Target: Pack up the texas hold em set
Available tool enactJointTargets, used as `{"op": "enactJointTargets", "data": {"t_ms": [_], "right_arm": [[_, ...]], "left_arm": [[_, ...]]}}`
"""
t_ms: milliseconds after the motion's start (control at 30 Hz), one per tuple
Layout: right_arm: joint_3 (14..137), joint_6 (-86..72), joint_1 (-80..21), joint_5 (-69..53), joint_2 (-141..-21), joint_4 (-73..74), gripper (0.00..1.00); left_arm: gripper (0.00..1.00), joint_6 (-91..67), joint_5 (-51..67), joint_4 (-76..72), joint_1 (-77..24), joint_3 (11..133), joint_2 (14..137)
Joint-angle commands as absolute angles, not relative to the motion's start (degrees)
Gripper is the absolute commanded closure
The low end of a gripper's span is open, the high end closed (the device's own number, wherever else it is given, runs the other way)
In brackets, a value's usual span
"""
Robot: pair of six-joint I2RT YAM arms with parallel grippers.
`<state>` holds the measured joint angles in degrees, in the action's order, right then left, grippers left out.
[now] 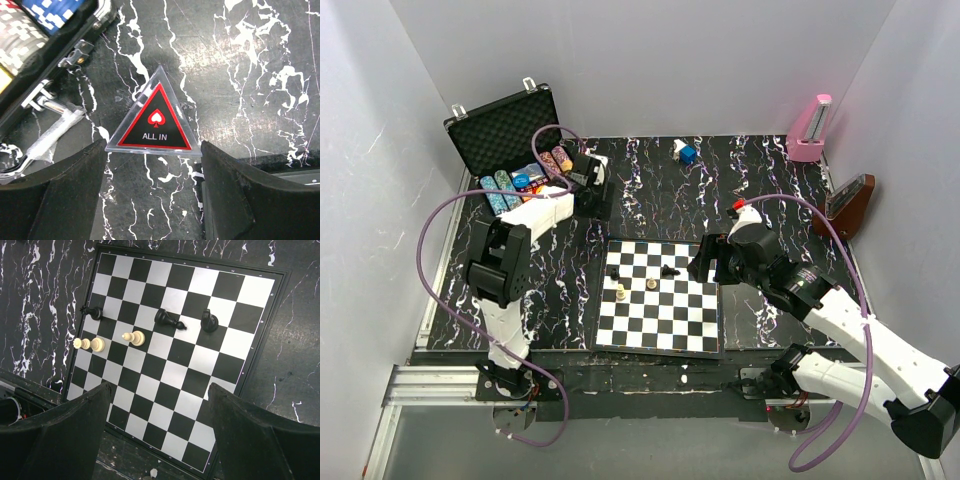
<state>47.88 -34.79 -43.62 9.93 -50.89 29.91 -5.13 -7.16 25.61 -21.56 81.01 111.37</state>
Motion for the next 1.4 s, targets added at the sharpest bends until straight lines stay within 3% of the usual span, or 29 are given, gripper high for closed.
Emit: {"op": "enactJointTargets", "data": {"t_ms": [0,400,833,1367], "right_arm": [[47.7,-35.4,-43.5,10.6,-49.5,28.9,0.15],[47.6,-34.9,-43.6,11.8,-48.3,29.6,0.15],[48.4,-34.3,-43.5,12.2,-48.7,30.3,0.15],[49.0,-34.1,-43.5,12.9,-49.7,31.2,0.15]], "left_arm": [[0.61,-4.4,-10.7,25.6,-21.7,80.9,105.3],[0.61,-4.3,-10.0,28.5,-10.2,84.3,103.1],[0.61,-4.5,-6.4,31.0,1.9,93.2,112.3],[0.61,-2.8,-4.0,34.8,3.3,100.3,120.8]]}}
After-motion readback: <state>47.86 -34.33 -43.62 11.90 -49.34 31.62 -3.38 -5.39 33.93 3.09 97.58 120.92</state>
